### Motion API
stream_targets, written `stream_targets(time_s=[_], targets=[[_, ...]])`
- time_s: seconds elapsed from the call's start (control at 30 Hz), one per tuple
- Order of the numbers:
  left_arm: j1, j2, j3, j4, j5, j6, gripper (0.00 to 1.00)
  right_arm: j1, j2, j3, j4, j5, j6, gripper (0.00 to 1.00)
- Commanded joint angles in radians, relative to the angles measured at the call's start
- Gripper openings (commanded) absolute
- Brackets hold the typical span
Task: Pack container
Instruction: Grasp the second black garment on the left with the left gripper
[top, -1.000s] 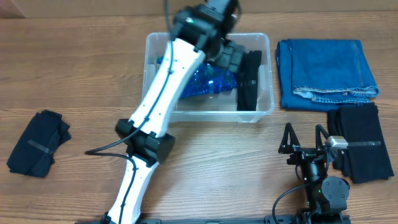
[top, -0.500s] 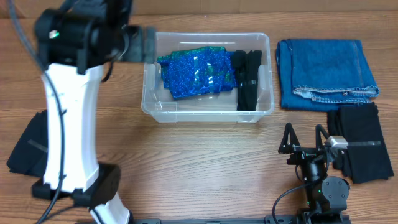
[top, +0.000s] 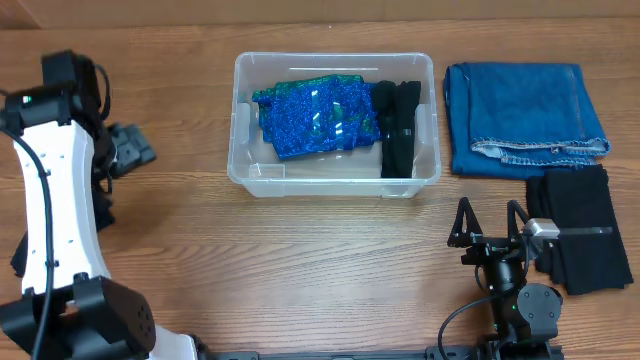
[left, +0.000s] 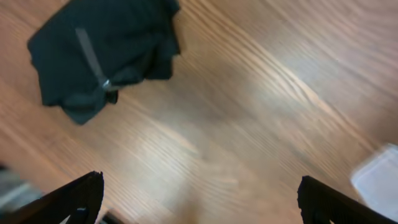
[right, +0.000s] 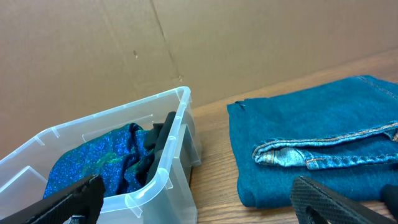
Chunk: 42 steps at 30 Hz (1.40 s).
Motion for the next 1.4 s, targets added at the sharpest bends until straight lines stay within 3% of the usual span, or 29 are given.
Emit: stream_targets(time_s=[0.0,0.27,0.5,0.57,0.77,1.17,1.23,1.3,1.37], targets=[[0.108,-0.014,-0.171,0.116,-0.036,-0.030,1.00,0.003,-0.008,-0.011,0.005,-0.001,-0.003,1.00],[0.196,-0.012,-0.353,0.402,-0.066,0.348,1.00,0.003,-0.008,-0.011,0.005,-0.001,-0.003,1.00],[0.201,-0.008,-0.358,0.506,-0.132,0.646,1.00,0.003,-0.008,-0.011,0.005,-0.001,-0.003,1.00],[0.215,0.000,-0.358,0.510,-0.189,0.668,1.00,0.003,-0.008,-0.011,0.005,-0.001,-0.003,1.00],[0.273,0.085,-0.358,0.502,-0.184,0.654,1.00,0.003,-0.008,-0.011,0.005,-0.001,-0.003,1.00],[0.274,0.293,-0.358,0.640,-0.132,0.686,0.98,0.003,-0.008,-0.011,0.005,-0.001,-0.003,1.00],[0.274,0.323,-0.358,0.650,-0.132,0.685,0.92,0.003,-0.008,-0.011,0.005,-0.001,-0.003,1.00],[0.273,0.338,-0.358,0.659,-0.132,0.685,0.71,0.003,-0.008,-0.011,0.005,-0.001,-0.003,1.00],[0.272,0.340,-0.357,0.666,-0.132,0.683,0.33,0.003,-0.008,-0.011,0.005,-0.001,-0.003,1.00]])
